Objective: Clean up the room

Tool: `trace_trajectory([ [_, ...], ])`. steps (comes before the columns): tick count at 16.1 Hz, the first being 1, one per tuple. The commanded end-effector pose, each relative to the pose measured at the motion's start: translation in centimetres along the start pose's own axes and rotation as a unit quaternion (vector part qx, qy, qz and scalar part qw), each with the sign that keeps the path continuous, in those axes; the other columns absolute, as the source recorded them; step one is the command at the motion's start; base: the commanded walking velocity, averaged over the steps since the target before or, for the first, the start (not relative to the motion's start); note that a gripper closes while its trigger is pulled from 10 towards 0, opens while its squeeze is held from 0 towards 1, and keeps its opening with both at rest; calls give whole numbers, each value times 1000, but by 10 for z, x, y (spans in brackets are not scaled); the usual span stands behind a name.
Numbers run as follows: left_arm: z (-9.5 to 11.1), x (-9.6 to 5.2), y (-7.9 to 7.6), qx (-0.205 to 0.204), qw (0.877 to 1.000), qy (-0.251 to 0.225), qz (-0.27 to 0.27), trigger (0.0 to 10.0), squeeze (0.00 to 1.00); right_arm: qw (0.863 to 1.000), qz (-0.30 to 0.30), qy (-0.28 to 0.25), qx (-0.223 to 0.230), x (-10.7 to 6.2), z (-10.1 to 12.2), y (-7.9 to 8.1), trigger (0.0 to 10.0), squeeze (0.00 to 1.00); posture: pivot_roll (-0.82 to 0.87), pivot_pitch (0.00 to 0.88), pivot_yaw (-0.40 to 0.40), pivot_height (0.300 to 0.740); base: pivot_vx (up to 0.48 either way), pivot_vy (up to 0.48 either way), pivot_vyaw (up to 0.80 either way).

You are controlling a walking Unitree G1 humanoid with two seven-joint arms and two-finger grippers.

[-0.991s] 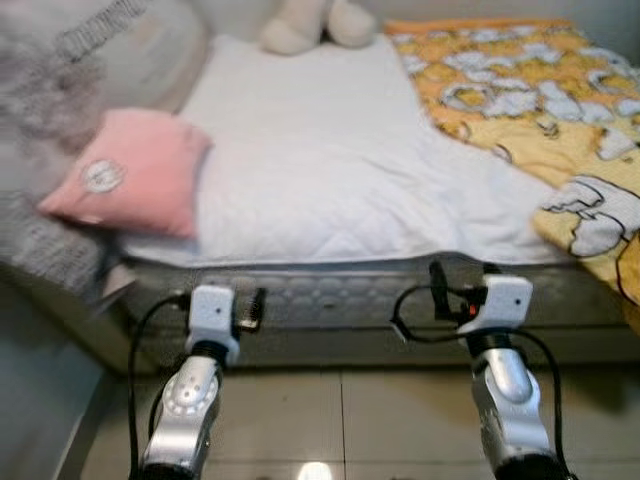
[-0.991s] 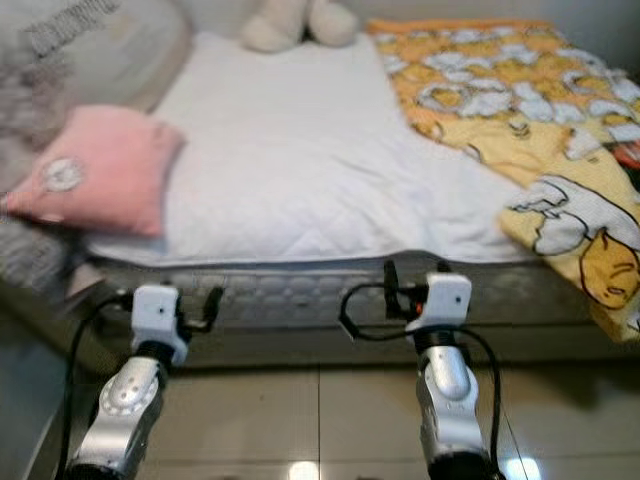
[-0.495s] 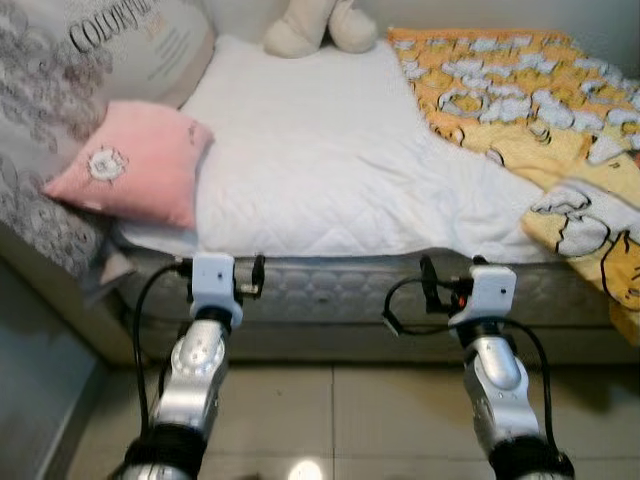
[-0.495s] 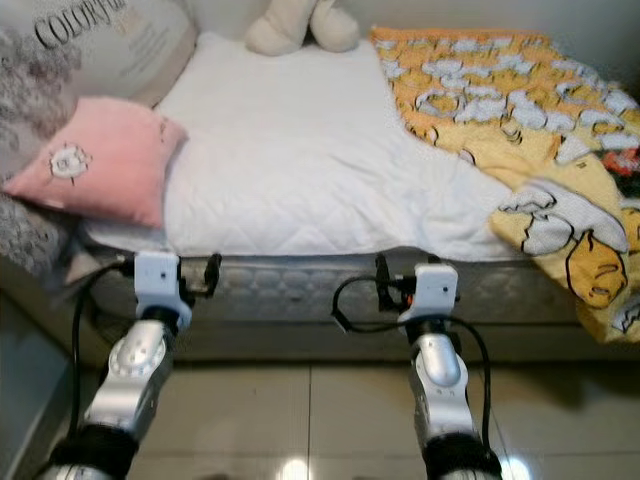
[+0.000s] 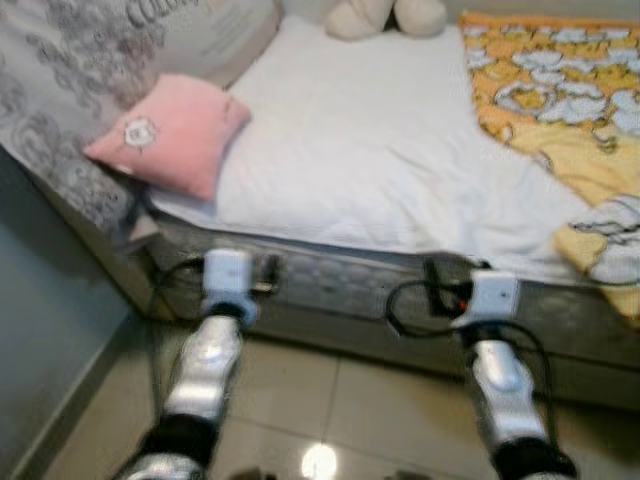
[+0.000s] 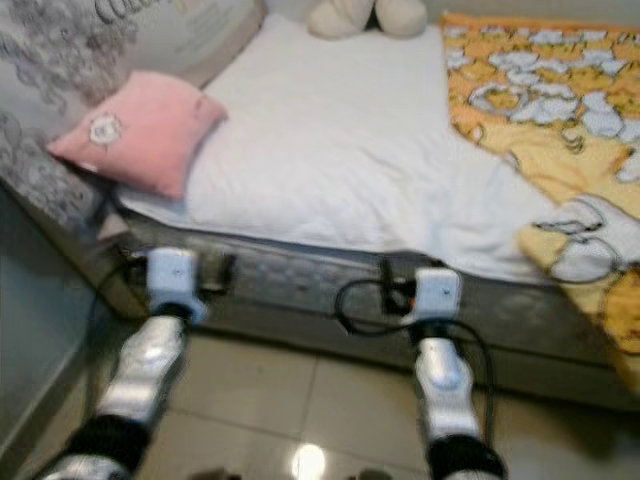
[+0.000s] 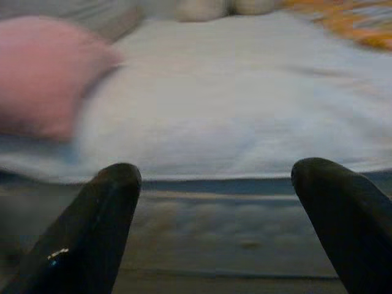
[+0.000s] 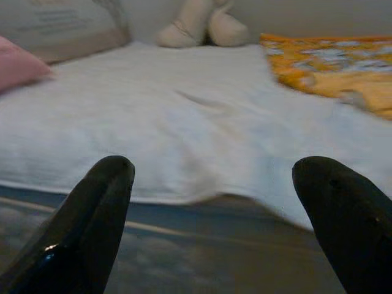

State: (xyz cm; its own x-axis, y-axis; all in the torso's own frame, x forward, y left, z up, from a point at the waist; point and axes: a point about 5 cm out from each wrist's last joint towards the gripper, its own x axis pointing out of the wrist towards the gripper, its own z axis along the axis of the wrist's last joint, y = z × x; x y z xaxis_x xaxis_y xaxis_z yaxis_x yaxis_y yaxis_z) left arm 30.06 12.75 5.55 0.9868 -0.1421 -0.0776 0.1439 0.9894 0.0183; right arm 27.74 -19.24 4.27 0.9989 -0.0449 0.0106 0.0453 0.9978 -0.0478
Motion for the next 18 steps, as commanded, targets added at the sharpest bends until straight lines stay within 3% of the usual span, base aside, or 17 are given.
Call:
trace_trajectory([
  [1, 5, 5, 8, 9, 1000, -1, 2, 10000, 0, 1000, -1, -11, 4, 2, 4, 4, 10000, 0, -121, 0, 66, 740, 0, -442, 0],
  [9, 11, 13, 10, 19, 1000, -10, -19, 10000, 0, 1000, 0, -15, -13, 5, 6, 8, 10000, 0, -123, 0, 75, 740, 121, -418, -269],
  [11, 9, 11, 14, -8, 1000, -14, -4, 10000, 0, 999, -10, -33, -7, 5, 10, 7, 10000, 0, -127, 0, 82, 740, 255, -403, 0],
  [13, 3, 7, 20, -9, 1000, -4, 11, 10000, 0, 999, -17, -35, 3, 2, 9, 5, 10000, 0, -129, 0, 82, 740, 264, -396, 0],
  [18, 10, 14, 12, -1, 1000, -11, -11, 10000, 0, 999, -14, -34, 0, 3, 9, 8, 10000, 0, -135, 0, 89, 740, 284, -383, 0],
])
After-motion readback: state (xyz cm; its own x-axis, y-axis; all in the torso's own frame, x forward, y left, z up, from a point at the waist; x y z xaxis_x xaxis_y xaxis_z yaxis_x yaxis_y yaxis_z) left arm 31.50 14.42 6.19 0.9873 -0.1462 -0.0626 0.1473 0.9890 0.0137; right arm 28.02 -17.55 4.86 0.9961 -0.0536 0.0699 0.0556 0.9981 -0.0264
